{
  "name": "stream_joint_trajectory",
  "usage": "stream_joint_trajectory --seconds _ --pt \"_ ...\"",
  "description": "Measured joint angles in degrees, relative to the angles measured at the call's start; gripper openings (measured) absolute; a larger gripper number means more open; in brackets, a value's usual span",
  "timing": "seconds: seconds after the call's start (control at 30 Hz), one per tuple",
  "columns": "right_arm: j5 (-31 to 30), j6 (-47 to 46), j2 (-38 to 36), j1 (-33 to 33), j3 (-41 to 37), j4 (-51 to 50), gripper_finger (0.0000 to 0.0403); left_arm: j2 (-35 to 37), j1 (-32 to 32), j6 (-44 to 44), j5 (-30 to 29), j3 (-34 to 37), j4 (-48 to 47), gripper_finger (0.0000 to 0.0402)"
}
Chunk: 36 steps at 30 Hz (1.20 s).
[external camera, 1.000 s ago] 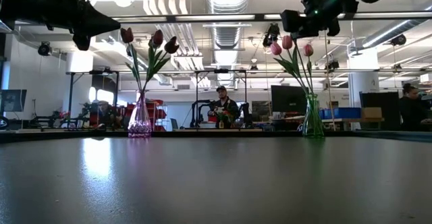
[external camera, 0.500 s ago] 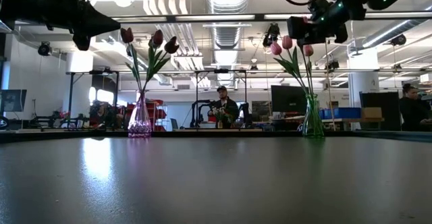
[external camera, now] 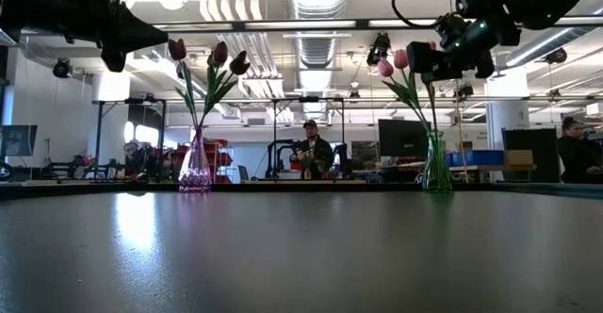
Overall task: Sort flowers into vase by color
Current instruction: Put the pink flower into the green vase
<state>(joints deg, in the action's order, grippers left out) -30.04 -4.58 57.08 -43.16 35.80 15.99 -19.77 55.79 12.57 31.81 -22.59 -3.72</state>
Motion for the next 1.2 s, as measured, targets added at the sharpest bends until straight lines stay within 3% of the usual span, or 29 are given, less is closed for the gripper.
stream_joint_trajectory --seconds 0.9,1.03,1.2 --pt "-0.09 -2.99 0.00 0.00 -5.21 0.21 0.0015 0.00 0.02 -0.87 -1.31 0.00 -0.22 0.0000" --pt "0.07 -3.91 0.00 0.02 -5.21 -0.21 0.0042 0.00 0.00 -0.91 -1.31 0.00 -0.20 0.0000" --pt "0.21 -5.22 -0.07 0.63 -5.24 -1.18 0.0108 0.00 0.02 -1.55 -1.29 0.00 -0.20 0.0000"
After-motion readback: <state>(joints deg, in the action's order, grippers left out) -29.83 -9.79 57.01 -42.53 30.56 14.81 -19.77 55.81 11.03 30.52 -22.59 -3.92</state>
